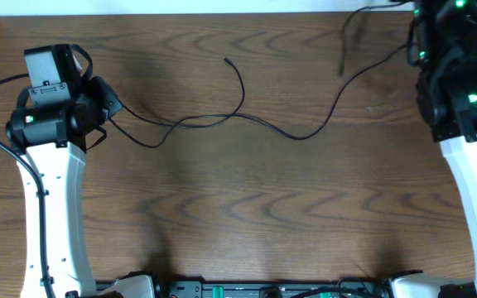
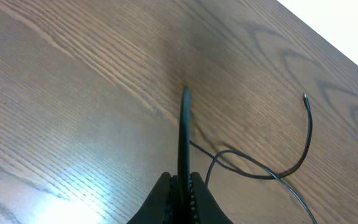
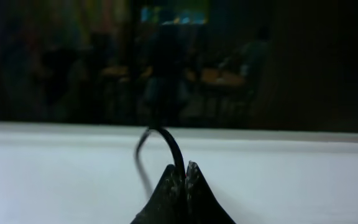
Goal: Untangle cables
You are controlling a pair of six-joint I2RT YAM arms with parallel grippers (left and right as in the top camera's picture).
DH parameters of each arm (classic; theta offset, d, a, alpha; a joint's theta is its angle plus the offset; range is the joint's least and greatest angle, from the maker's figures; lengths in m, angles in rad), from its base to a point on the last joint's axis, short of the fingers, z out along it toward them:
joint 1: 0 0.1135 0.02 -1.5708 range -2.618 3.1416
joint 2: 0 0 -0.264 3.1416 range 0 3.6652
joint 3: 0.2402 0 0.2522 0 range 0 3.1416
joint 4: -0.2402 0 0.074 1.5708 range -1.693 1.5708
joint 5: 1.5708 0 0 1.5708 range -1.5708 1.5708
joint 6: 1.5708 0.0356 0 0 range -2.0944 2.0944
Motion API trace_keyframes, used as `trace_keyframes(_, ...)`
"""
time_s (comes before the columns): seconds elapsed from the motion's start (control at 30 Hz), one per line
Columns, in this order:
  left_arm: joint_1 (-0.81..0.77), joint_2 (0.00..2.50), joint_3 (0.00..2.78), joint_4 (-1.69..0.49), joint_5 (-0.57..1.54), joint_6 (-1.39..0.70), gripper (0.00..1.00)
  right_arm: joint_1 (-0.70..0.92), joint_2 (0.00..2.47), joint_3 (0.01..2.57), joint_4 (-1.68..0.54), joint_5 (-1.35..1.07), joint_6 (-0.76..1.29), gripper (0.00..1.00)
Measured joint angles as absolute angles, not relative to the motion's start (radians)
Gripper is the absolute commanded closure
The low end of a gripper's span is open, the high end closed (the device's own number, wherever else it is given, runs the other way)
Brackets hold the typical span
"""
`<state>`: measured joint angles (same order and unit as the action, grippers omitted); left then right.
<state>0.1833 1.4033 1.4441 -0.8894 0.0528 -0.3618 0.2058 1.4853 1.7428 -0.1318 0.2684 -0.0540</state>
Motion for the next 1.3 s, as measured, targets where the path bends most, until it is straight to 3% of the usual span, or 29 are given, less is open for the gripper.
trace_keyframes(0.87, 0.183, 1.404, 1.444, -0.931, 0.053, -0.361, 0.92, -0.358, 1.486, 1.750, -0.376, 0.401, 0.021, 0.99)
trace_keyframes(1.3, 0.183, 1.404, 1.444, -0.936, 0.053, -0.361, 0.93, -0.485, 1.577, 1.753, -0.553, 0.402, 0.069, 0.99)
